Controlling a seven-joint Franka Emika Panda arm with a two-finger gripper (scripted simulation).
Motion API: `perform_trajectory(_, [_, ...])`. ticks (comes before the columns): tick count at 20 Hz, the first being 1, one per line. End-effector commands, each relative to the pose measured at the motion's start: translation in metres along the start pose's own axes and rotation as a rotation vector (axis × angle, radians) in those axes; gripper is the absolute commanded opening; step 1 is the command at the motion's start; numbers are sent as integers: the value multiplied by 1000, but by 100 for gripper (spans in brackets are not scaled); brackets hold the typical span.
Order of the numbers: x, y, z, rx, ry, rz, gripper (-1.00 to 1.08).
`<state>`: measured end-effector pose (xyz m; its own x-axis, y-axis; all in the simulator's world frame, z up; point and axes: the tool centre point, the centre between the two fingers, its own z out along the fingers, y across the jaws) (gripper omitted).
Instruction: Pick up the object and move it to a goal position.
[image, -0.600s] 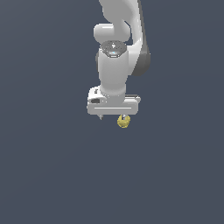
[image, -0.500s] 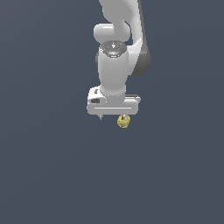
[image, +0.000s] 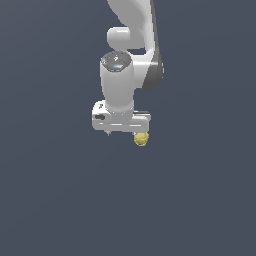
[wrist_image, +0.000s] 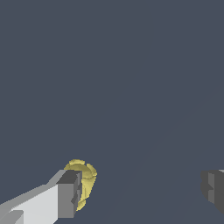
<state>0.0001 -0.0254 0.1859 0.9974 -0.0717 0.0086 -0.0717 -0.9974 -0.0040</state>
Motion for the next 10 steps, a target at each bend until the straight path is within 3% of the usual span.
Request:
perform_trajectory(1, [0,-2,0,1,0,0,100])
perform_trajectory(10, [-9,-15,14,1,-2,56,100])
